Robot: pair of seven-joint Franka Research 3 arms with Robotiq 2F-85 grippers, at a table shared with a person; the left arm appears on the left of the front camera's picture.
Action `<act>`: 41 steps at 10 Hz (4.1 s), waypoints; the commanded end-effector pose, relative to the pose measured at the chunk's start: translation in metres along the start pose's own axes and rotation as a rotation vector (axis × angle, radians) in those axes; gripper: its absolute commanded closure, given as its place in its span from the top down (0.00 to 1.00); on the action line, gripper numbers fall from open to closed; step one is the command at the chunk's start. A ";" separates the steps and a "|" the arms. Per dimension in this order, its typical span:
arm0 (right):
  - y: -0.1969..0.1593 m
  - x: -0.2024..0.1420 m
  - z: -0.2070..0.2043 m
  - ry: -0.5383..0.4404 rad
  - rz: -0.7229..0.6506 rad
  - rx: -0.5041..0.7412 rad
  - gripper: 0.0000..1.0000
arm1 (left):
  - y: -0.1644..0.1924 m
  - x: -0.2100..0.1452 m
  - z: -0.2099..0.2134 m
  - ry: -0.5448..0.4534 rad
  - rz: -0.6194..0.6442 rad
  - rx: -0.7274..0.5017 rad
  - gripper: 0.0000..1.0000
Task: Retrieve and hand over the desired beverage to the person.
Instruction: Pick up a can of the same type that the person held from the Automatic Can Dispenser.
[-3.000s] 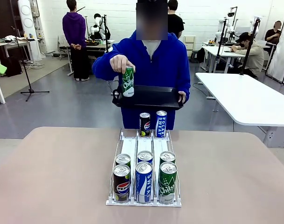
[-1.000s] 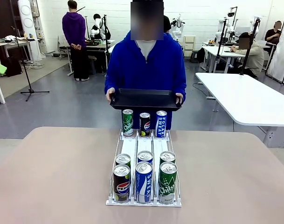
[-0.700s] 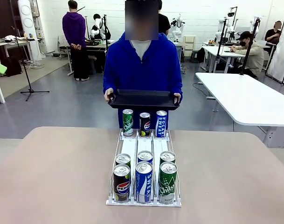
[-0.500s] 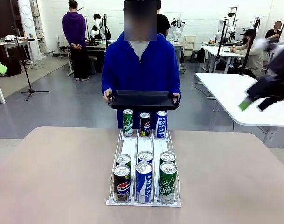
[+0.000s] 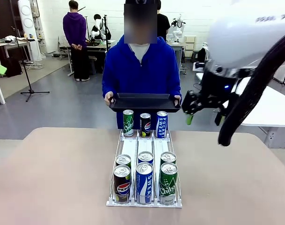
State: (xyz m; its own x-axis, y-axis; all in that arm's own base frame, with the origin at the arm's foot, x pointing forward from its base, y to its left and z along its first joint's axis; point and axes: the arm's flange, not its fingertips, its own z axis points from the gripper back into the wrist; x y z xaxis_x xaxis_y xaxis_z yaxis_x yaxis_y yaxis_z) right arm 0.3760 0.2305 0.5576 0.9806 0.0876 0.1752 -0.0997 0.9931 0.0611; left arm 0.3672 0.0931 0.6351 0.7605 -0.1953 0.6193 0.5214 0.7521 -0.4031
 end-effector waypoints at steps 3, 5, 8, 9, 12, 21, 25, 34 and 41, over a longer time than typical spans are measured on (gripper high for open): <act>0.011 0.004 -0.007 -0.003 -0.031 -0.002 1.00 | 0.001 -0.001 0.001 -0.011 -0.020 -0.019 1.00; 0.011 0.004 -0.007 -0.003 -0.031 -0.002 1.00 | 0.001 -0.001 0.001 -0.011 -0.020 -0.019 1.00; 0.011 0.004 -0.007 -0.003 -0.031 -0.002 1.00 | 0.001 -0.001 0.001 -0.011 -0.020 -0.019 1.00; 0.016 0.008 -0.006 -0.005 -0.047 0.012 1.00 | 0.001 -0.001 0.001 -0.011 -0.020 -0.019 1.00; 0.057 -0.018 -0.039 0.031 0.017 -0.034 1.00 | 0.001 -0.001 0.001 -0.011 -0.020 -0.019 1.00; 0.084 -0.046 -0.111 0.100 -0.092 -0.008 1.00 | 0.001 -0.001 0.001 -0.011 -0.020 -0.019 1.00; 0.078 -0.048 -0.122 0.118 -0.117 -0.012 1.00 | 0.001 -0.001 0.001 -0.011 -0.020 -0.019 1.00; 0.074 -0.048 -0.138 0.224 -0.117 0.007 1.00 | 0.001 -0.001 0.001 -0.011 -0.020 -0.019 1.00; 0.072 -0.046 -0.142 0.216 -0.068 0.014 0.00 | 0.001 -0.001 0.001 -0.011 -0.020 -0.019 1.00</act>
State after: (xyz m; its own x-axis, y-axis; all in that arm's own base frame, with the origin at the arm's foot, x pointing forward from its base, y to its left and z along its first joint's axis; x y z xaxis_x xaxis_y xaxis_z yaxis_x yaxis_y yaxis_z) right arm 0.3461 0.3102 0.4180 0.9994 0.0162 -0.0309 -0.0144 0.9982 0.0576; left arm 0.3672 0.0929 0.6351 0.7593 -0.1977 0.6200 0.5237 0.7512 -0.4017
